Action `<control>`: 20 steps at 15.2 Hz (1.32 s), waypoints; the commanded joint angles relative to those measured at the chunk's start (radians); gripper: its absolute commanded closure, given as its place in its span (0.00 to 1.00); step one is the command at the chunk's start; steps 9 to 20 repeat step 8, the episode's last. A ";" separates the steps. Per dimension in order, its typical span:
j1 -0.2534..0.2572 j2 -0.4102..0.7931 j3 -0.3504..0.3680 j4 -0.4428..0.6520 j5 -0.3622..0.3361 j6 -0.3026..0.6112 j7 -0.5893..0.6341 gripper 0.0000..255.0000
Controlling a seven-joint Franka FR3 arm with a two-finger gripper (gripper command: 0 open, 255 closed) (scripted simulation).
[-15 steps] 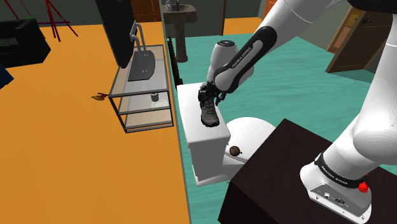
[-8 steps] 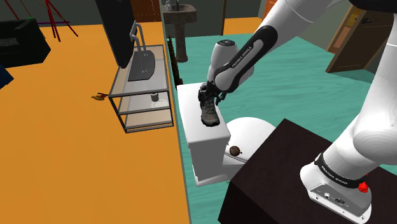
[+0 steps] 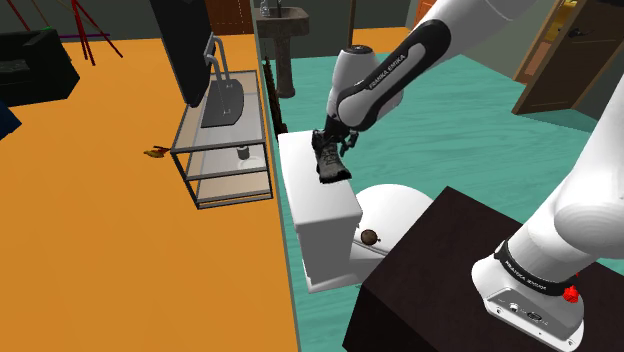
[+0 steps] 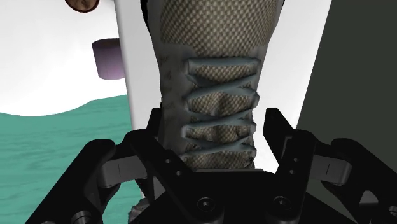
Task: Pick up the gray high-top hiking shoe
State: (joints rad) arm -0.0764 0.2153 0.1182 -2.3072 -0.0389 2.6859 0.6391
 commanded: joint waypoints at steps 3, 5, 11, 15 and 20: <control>-0.003 -0.042 0.005 0.008 0.011 -0.048 -0.007 1.00; -0.004 -0.063 0.006 0.012 0.016 -0.073 -0.010 1.00; -0.004 -0.075 0.007 0.015 0.019 -0.088 -0.012 1.00; -0.004 -0.075 0.007 0.015 0.019 -0.088 -0.012 1.00; -0.004 -0.075 0.007 0.015 0.019 -0.088 -0.012 1.00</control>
